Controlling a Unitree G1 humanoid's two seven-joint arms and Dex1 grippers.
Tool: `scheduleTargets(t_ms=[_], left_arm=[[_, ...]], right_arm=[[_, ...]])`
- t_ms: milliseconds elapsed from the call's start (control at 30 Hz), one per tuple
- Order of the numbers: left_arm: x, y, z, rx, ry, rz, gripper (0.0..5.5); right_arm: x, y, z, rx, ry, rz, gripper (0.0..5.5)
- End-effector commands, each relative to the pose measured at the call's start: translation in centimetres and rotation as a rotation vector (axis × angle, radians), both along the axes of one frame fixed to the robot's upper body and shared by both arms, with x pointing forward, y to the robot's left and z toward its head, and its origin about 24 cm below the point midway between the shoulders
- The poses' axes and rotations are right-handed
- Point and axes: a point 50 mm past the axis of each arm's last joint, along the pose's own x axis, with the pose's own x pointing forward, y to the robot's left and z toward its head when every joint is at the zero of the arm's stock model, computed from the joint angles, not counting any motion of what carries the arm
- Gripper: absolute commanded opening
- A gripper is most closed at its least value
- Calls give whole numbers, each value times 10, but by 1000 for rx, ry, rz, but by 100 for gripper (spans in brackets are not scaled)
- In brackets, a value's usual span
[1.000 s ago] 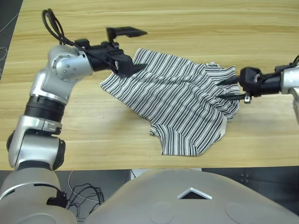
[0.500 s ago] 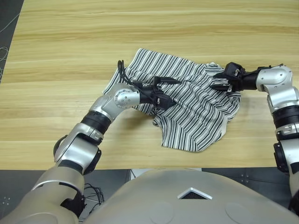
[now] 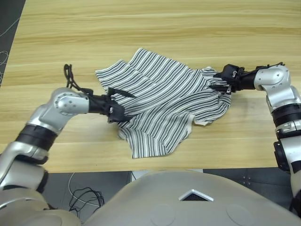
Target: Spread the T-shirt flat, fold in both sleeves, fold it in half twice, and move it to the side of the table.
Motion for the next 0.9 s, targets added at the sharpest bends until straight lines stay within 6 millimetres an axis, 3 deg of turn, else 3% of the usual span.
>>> scheduleTargets(t_ms=[33,167,267,367,467,733,833,900], left_arm=[[-45,35,-34,307,306,38,422],[-37,40,-21,329,272,60,422],[-30,43,-10,335,245,70,422],[-23,37,-2,315,212,72,422],[-23,29,12,276,211,54,422],[-16,-16,82,52,78,-43,422],[-13,-17,91,47,54,-54,422],[-10,-16,94,39,28,-51,422]], right_arm=[[-59,4,-14,24,252,220,195],[-101,12,-10,47,376,355,195],[-120,15,-10,69,451,382,195],[-99,27,-3,126,319,289,195],[-71,30,17,154,168,207,195],[-64,44,83,398,120,343,195],[-59,53,88,423,123,368,195],[-48,68,77,418,104,340,195]])
